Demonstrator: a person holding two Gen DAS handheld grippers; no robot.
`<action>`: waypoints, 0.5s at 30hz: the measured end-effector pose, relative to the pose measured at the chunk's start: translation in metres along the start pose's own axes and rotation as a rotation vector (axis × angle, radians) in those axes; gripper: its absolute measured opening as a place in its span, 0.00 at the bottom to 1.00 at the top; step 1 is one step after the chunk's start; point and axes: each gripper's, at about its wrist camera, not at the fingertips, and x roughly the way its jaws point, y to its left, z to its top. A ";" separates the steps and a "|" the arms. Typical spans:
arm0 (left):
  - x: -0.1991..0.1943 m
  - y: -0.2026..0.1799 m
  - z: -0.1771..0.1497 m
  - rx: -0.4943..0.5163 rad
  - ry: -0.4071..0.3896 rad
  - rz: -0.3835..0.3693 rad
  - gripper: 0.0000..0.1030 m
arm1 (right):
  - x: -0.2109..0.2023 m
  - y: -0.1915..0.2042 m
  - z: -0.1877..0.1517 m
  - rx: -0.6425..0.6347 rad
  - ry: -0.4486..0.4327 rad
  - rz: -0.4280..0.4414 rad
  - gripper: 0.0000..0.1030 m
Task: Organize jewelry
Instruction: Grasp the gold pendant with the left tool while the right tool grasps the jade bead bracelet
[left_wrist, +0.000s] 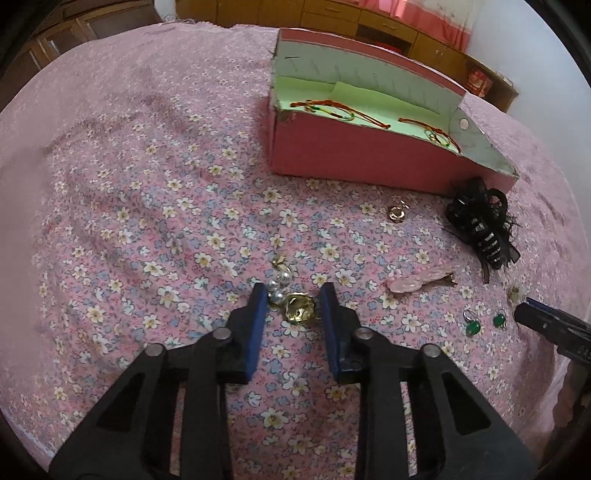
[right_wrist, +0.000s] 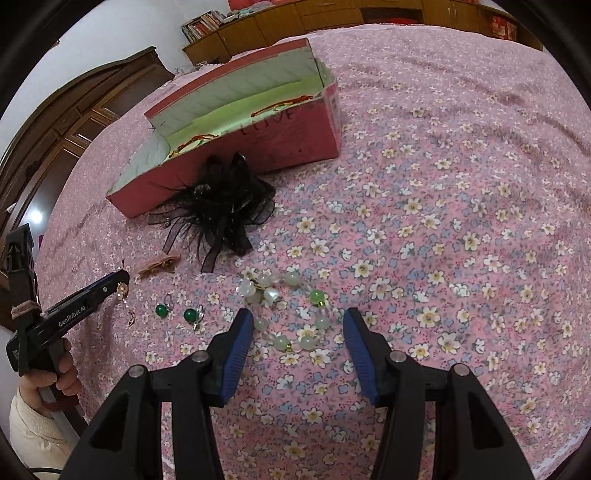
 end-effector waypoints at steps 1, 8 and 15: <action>0.000 0.000 0.000 0.005 0.004 -0.002 0.17 | 0.001 -0.001 -0.001 0.002 -0.003 0.002 0.54; -0.002 -0.002 0.003 0.002 0.002 -0.018 0.07 | 0.001 -0.002 -0.003 0.025 -0.028 0.021 0.53; -0.028 0.000 0.004 -0.003 -0.044 -0.036 0.07 | 0.001 -0.004 -0.003 0.040 -0.041 0.025 0.48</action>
